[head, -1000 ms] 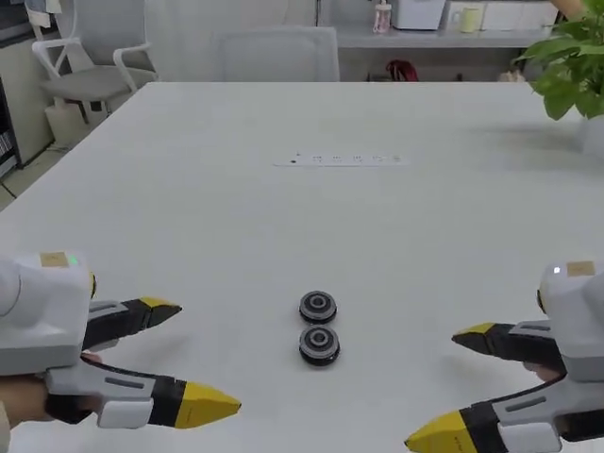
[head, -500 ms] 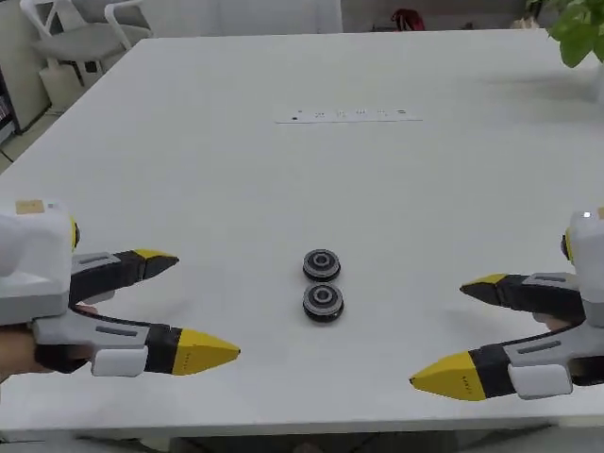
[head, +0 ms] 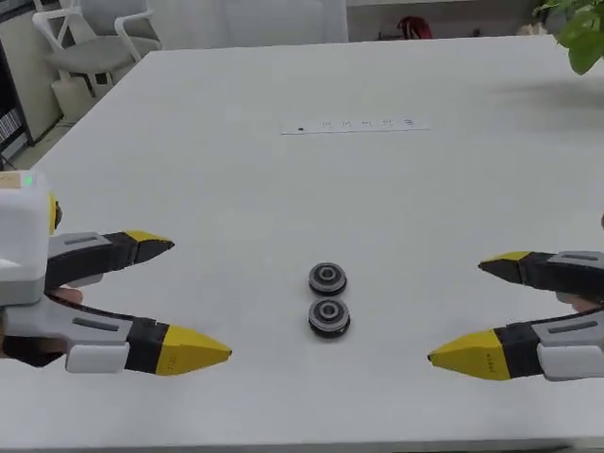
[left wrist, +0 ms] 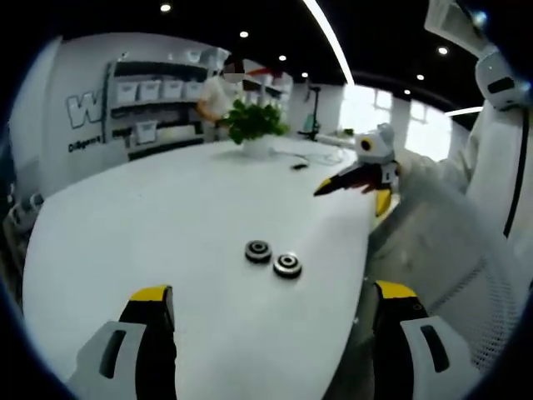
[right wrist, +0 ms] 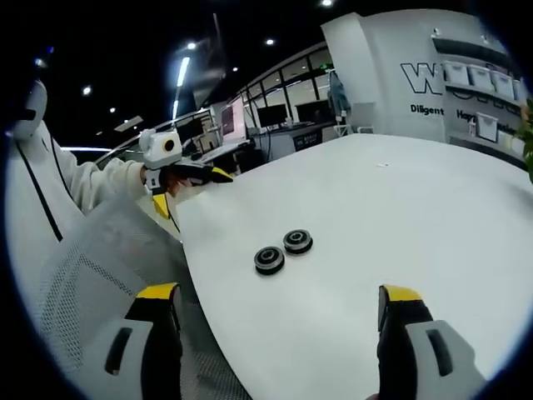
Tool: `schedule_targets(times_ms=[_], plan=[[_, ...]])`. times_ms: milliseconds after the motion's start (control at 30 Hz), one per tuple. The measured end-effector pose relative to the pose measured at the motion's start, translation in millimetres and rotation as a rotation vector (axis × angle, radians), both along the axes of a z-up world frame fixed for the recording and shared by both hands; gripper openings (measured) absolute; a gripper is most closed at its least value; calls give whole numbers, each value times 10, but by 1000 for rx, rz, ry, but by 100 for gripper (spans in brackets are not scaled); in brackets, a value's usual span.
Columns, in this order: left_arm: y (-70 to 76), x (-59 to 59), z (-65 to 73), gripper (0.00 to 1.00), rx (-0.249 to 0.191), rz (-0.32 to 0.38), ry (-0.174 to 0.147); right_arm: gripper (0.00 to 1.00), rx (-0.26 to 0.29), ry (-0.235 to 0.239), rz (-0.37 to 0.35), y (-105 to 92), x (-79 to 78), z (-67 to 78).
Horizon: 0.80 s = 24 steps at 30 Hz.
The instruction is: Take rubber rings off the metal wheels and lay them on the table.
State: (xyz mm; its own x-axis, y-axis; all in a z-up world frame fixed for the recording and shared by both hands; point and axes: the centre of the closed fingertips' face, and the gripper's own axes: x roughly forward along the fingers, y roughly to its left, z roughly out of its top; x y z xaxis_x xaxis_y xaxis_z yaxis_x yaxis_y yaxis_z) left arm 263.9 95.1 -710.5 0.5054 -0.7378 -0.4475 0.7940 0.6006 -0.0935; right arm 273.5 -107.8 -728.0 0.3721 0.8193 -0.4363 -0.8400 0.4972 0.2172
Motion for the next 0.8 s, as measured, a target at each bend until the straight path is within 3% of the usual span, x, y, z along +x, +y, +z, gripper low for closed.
schedule_targets(times_ms=[200,367,567,700,800], plan=[[-109,128,303,100,-12,-16,-43,92,39,-30,-5,-39,93,228],[-264,255,628,100,-82,-35,-87,92,80,-63,-12,-18,192,435],[-438,311,790,100,-101,-53,-121,92,106,-113,-8,35,311,690],[-461,418,822,100,-90,-59,-144,91,114,-139,1,74,437,807],[-418,575,851,99,-103,-62,-156,91,130,-168,0,112,534,930]])
